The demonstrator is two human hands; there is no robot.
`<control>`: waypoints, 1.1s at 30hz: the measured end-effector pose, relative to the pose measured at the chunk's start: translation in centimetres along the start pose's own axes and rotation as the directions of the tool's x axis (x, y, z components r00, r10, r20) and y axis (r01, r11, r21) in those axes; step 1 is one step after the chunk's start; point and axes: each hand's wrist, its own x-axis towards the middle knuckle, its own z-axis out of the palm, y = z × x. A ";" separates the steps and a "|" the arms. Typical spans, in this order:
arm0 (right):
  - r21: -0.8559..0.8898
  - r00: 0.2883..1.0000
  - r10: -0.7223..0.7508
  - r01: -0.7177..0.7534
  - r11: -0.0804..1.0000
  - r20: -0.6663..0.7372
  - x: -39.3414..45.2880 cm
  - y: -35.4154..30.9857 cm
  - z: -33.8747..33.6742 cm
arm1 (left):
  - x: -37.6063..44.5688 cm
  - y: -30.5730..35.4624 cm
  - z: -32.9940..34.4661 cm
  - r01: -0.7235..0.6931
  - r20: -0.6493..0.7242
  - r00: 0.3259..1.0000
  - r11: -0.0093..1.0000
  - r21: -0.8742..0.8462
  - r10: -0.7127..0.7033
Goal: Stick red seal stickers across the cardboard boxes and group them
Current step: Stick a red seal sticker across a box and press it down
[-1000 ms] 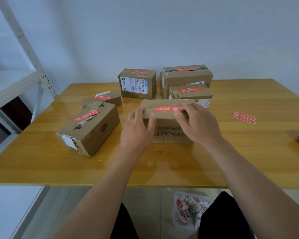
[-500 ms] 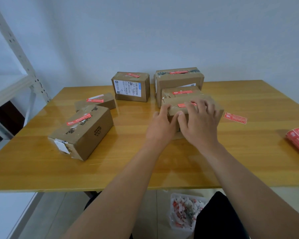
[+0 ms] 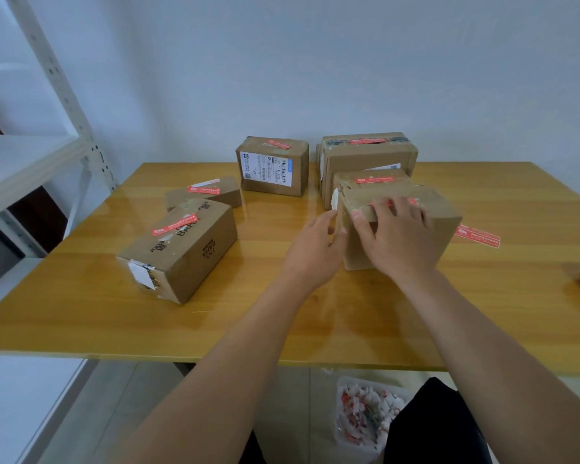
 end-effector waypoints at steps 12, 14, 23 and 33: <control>0.050 0.999 -0.010 0.008 0.999 0.046 -0.2 0.6 -0.7 | -0.2 2.0 1.4 0.013 -0.027 1.000 1.000 0.010 -0.012; 0.008 0.996 0.062 -0.063 0.998 0.071 -0.1 0.9 -0.8 | -0.1 1.8 1.6 0.025 -0.022 0.999 0.998 0.055 -0.023; -0.020 0.997 0.048 -0.046 0.999 0.067 -0.2 1.7 -1.1 | 0.0 1.7 2.2 0.056 -0.058 0.997 0.988 0.143 -0.048; 0.042 0.992 0.017 -0.022 0.999 0.121 -0.1 1.6 -1.7 | -0.3 1.0 1.5 0.063 -0.046 0.997 0.986 0.152 -0.056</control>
